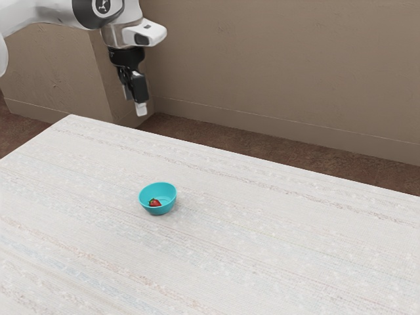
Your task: Take strawberry from the bowl
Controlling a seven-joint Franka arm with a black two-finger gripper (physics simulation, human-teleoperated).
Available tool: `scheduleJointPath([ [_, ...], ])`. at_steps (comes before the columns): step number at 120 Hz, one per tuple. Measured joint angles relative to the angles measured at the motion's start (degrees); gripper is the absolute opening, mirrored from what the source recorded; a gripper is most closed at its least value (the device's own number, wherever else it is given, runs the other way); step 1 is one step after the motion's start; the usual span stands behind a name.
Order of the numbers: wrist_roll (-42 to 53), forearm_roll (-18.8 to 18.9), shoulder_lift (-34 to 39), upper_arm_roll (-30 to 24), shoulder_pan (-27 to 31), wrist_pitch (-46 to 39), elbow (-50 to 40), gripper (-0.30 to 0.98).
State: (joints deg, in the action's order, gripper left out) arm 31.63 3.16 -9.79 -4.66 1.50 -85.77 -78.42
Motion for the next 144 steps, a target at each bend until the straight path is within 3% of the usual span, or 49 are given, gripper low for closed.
scheduleJointPath([
  [32, 3.94, -1.05, 0.23, -0.4, 1.02, 0.07, 0.0, 0.69],
  [49, 13.76, 0.94, 7.49, -9.87, -0.76, -2.06, -4.69, 0.68],
  [60, 21.93, 1.03, 2.97, -11.12, -5.05, -6.44, -11.18, 0.67],
  [71, 28.82, 2.71, -5.8, -10.25, 0.85, -12.96, -13.92, 0.62],
  [79, 33.35, 3.88, -8.17, -8.73, 2.65, -18.83, -18.91, 0.55],
  [107, 47.29, 5.52, -6.25, -5.76, 6.61, -32.2, -28.91, 0.37],
  [144, 59.73, 5.81, -10.75, -3.62, 7.55, -39.64, -29.22, 0.26],
])
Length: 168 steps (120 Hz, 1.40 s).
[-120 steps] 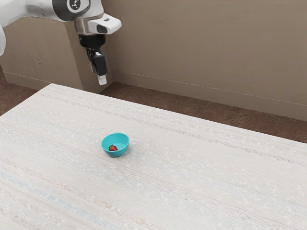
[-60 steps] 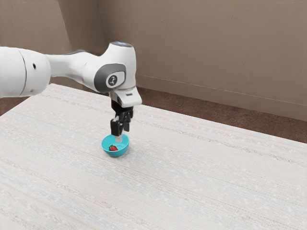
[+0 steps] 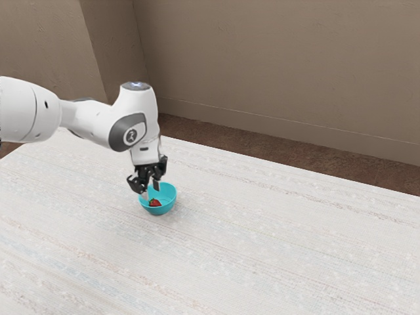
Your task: Take strawberry from the bowl
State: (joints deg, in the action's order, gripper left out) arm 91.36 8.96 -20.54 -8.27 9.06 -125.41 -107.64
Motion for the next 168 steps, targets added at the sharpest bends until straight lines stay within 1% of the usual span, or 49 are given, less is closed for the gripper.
scheduleJointPath([
  [26, 5.34, -0.39, -1.65, 0.67, 0.07, -2.62, 0.23, 0.27],
  [45, 7.14, -1.67, -2.64, 1.38, 0.09, -3.88, 0.38, 0.31],
  [58, 7.19, -2.07, -3.16, 1.69, 0.06, -4.38, 1.06, 0.3],
  [84, 6.3, -2.38, -5.54, 2.11, -0.22, -5.1, 2.2, 0.22],
  [168, 4.07, -2.38, -8.31, 2.12, -0.27, -7.55, 2.24, 0.24],
])
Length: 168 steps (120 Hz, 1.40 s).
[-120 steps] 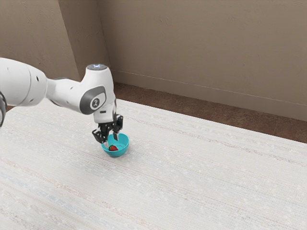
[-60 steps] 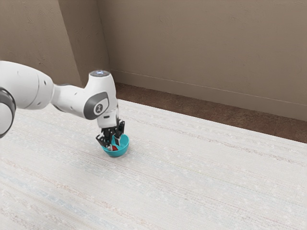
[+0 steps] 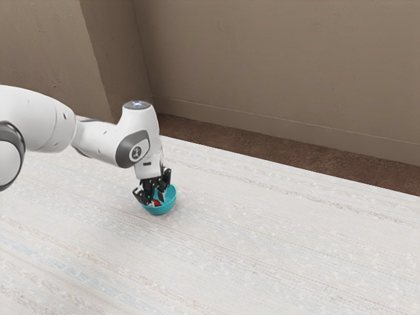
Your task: Take strawberry from the bowl
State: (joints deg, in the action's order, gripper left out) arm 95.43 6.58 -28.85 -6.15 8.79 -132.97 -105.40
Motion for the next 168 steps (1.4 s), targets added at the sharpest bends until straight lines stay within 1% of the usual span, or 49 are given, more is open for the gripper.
scheduleJointPath([
  [18, -0.21, 0.07, -0.38, 0.0, 0.03, -0.34, 0.01, 0.23],
  [38, -0.41, 0.15, -0.61, 0.0, 0.01, -0.78, 0.01, 0.2],
  [75, -0.38, 0.39, -0.42, 0.0, -0.17, -2.62, -0.03, -0.02],
  [92, -0.26, 0.32, 0.72, -0.01, -0.29, -3.06, -0.04, -0.06],
  [106, -0.19, 0.19, 4.04, -0.43, -0.31, -3.26, -0.42, -0.08],
  [112, -0.18, 0.15, 5.66, -2.23, -0.3, -3.21, -0.6, -0.08],
  [122, -0.4, 0.02, 6.34, -8.24, -0.89, -3.21, -0.5, -0.09],
  [128, -0.74, 0.07, 5.72, -11.07, -2.52, -3.24, -0.3, -0.09],
  [137, -1.42, 0.18, 2.42, -14.23, -6.43, -3.41, 2.02, -0.09],
  [148, -2.26, 0.26, -0.79, -15.89, -9.47, -3.91, 4.75, -0.09],
  [168, -3.57, 0.44, -1.61, -16.23, -9.73, -4.49, 5.35, -0.07],
])
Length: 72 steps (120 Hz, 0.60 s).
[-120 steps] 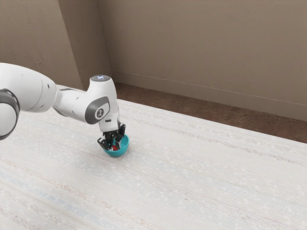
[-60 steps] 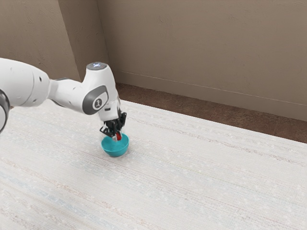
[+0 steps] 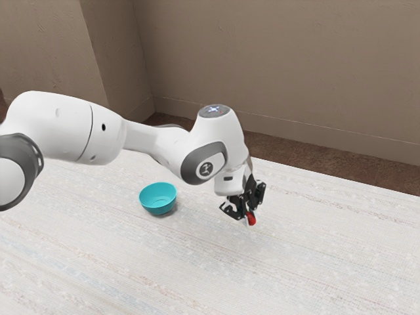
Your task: Take strawberry from the bowl
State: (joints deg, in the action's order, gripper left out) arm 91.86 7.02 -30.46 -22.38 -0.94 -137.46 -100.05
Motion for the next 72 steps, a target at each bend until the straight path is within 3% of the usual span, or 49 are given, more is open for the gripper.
scheduleJointPath([
  [8, -0.44, 0.09, -0.06, -0.01, 0.18, -0.1, -0.02, -0.07],
  [35, -1.72, 0.55, -0.16, 0.13, 0.43, 0.95, 0.01, 0.37],
  [58, -2.72, 0.48, 0.21, 0.23, 1.09, 1.64, -0.14, 0.56],
  [64, -4.61, 0.42, 3.41, 1.34, 2.11, 4.27, -0.54, 0.58],
  [72, -9.96, 0.35, 14.2, 4.45, 6.07, 13.65, -0.72, 0.61],
])
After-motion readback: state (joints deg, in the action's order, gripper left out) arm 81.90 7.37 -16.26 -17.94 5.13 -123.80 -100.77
